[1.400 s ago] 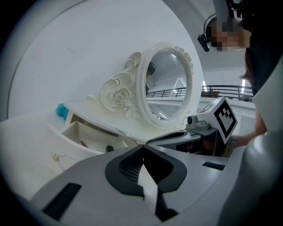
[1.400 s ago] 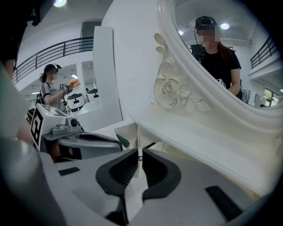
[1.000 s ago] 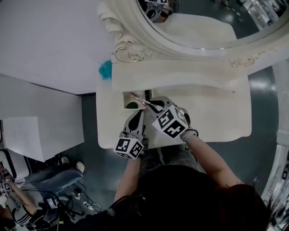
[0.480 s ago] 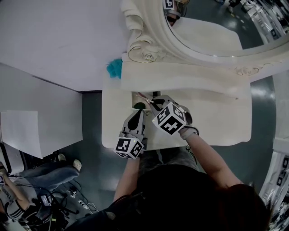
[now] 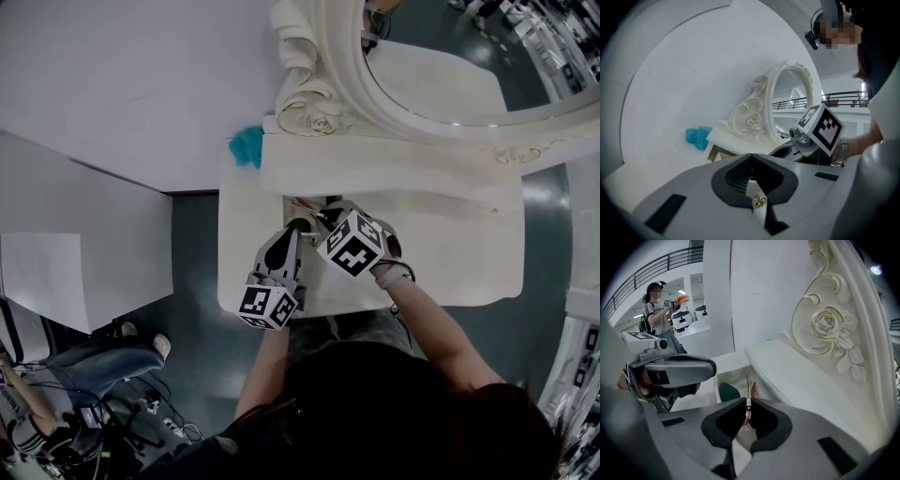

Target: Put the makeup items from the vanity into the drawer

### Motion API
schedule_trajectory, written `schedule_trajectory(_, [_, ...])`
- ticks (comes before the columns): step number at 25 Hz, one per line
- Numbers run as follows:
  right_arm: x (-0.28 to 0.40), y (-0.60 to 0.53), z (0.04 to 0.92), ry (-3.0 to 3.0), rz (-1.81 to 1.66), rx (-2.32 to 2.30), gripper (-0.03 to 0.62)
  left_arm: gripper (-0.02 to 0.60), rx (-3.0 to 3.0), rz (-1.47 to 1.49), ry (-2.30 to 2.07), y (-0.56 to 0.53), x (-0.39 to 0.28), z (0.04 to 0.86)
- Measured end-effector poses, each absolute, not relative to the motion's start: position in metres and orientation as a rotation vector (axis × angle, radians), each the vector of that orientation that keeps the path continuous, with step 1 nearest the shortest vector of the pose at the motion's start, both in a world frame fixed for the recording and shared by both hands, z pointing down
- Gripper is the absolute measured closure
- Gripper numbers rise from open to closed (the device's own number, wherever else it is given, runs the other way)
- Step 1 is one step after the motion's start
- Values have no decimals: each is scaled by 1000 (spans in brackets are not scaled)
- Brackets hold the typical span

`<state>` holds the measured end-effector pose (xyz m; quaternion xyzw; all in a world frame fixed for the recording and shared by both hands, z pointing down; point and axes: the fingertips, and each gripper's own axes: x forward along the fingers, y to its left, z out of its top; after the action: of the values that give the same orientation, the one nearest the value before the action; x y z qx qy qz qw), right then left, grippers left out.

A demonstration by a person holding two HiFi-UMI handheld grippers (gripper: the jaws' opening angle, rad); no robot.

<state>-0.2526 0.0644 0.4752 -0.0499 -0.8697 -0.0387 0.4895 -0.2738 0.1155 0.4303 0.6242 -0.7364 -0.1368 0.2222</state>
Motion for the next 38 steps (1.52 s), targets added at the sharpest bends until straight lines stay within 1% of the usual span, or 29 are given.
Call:
schedule_trajectory(22, [-255, 62, 488, -2054, 18, -108, 548, 569, 1796, -338, -1965, 126, -281, 427])
schedule_trajectory(38, [-255, 61, 465, -2221, 104, 5, 552, 568, 1898, -303, -1882, 130, -278, 422])
